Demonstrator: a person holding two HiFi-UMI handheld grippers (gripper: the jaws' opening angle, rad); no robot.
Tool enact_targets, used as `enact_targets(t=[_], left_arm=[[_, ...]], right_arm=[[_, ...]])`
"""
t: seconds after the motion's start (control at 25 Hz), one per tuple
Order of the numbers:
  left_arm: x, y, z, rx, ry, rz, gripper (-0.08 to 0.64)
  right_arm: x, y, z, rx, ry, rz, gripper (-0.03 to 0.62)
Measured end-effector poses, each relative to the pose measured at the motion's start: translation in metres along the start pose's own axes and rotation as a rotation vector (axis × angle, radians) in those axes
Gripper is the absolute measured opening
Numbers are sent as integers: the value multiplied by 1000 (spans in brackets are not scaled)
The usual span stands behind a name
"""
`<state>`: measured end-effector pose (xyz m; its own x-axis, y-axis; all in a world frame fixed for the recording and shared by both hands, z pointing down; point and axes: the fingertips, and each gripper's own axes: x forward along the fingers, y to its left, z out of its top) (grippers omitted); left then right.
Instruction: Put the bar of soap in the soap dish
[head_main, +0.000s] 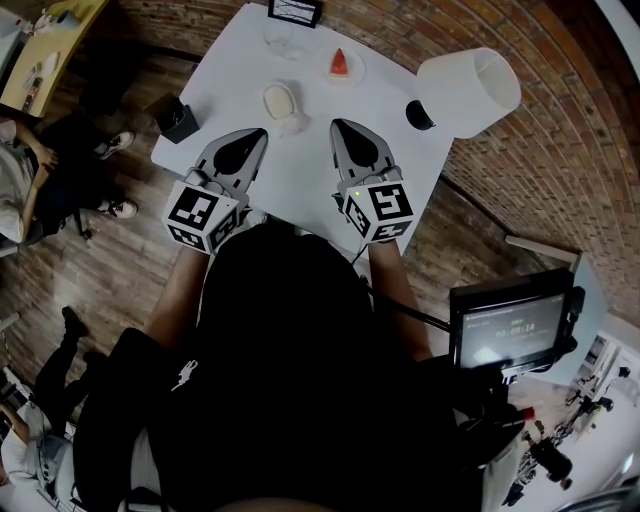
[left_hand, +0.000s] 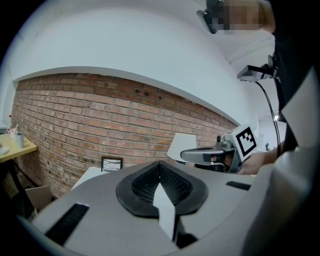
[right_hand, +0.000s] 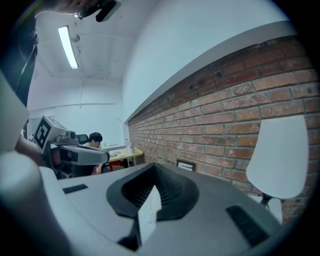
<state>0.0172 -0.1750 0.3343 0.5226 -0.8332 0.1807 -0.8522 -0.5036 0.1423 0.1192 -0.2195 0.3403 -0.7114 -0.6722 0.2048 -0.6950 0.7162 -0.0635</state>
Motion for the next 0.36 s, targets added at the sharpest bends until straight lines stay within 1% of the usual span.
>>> enact_targets(t=[0.12,0.36], left_arm=[[2,2,-2,-28,4,9,5],[10,5,-4,-26,19,3,5]], right_arm=[[1,-2,-1,4,1,1,3],[8,-7,-4,5,10,1,3]])
